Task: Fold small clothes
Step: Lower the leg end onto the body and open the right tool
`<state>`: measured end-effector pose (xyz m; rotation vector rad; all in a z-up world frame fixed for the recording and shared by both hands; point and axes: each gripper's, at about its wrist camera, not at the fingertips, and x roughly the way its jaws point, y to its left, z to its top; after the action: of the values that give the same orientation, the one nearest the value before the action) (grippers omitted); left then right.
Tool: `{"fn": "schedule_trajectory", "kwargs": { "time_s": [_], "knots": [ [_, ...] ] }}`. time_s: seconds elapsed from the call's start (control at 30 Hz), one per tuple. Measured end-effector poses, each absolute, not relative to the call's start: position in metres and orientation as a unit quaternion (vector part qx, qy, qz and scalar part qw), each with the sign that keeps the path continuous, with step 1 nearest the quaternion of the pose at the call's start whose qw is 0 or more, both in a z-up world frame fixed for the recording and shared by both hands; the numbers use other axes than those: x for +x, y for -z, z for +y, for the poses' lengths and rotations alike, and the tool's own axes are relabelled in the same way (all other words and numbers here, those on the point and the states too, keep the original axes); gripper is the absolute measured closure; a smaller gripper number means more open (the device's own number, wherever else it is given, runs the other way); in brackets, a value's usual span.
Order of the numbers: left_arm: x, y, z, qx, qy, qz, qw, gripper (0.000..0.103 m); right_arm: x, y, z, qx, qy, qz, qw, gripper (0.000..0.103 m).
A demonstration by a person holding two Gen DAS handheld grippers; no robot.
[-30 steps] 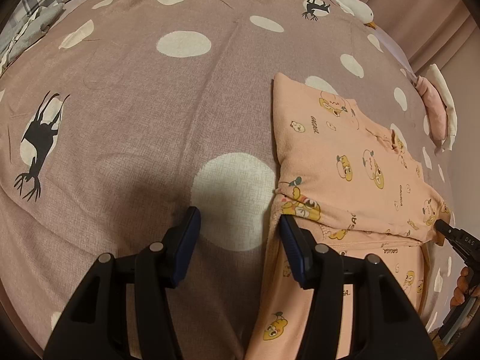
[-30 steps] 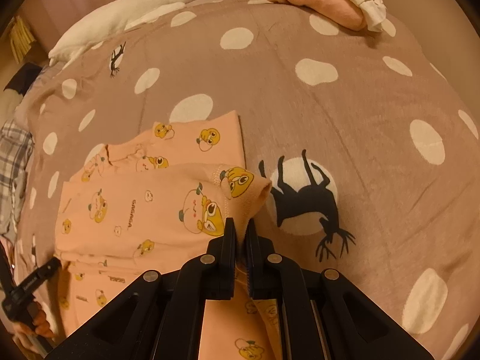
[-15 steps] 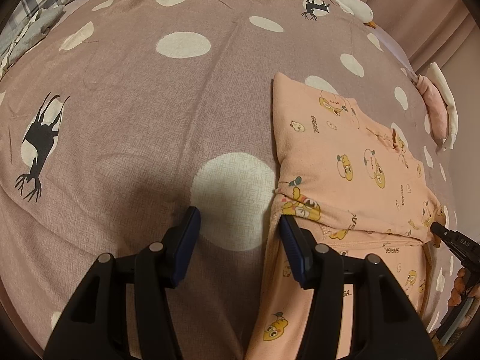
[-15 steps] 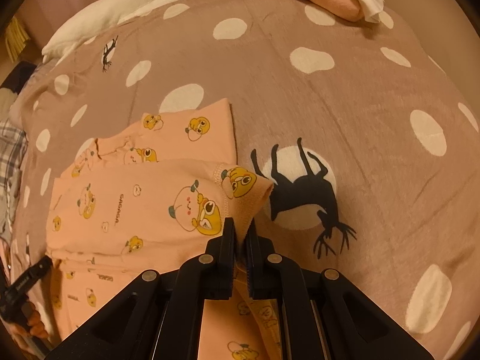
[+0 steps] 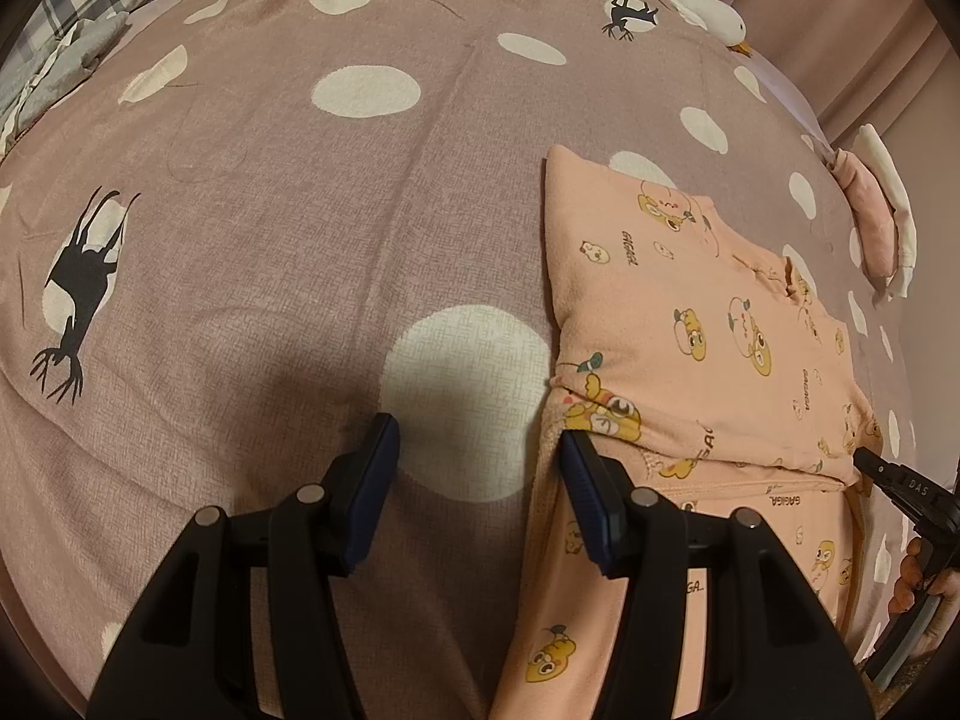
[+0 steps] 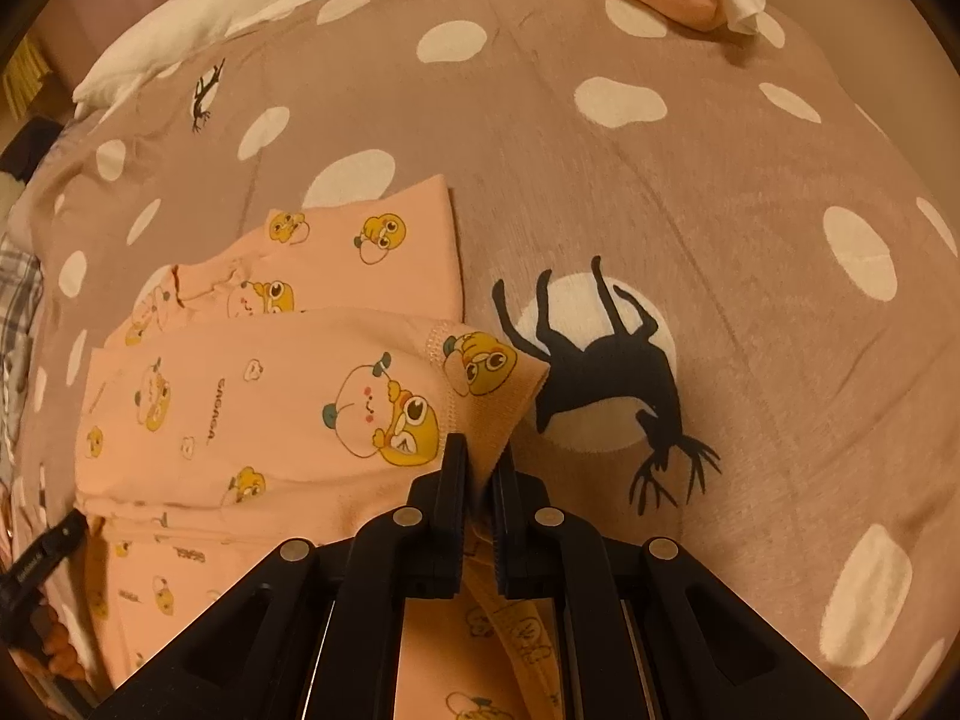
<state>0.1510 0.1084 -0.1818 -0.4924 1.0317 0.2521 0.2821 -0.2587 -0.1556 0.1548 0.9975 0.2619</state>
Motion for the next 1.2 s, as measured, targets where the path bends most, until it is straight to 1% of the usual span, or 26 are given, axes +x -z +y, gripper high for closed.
{"fn": "schedule_trajectory", "kwargs": {
  "time_s": [0.83,1.03,1.1,1.13,1.17,1.2],
  "knots": [
    [0.152,0.182,0.107,-0.229,-0.121,0.488,0.834,0.046,0.283,0.162,-0.255,0.072,-0.117,0.479,0.867,0.097],
    [0.147,0.179,0.105,-0.228,-0.122,0.492,0.831,0.044,0.283,0.164,-0.257,0.076,-0.114,0.479,0.867,0.097],
    [0.141,0.176,0.105,-0.233,-0.119,0.493,0.83,0.038,0.281,0.162,-0.26,0.081,-0.114,0.476,0.868,0.097],
    [0.137,0.174,0.104,-0.238,-0.114,0.494,0.829,0.036,0.279,0.16,-0.262,0.083,-0.112,0.475,0.869,0.089],
    [0.132,0.171,0.103,-0.242,-0.108,0.493,0.829,0.033,0.276,0.158,-0.263,0.081,-0.107,0.473,0.871,0.075],
    [0.128,0.167,0.102,-0.241,-0.104,0.49,0.831,0.032,0.273,0.156,-0.265,0.081,-0.104,0.468,0.874,0.066]
  ]
}}
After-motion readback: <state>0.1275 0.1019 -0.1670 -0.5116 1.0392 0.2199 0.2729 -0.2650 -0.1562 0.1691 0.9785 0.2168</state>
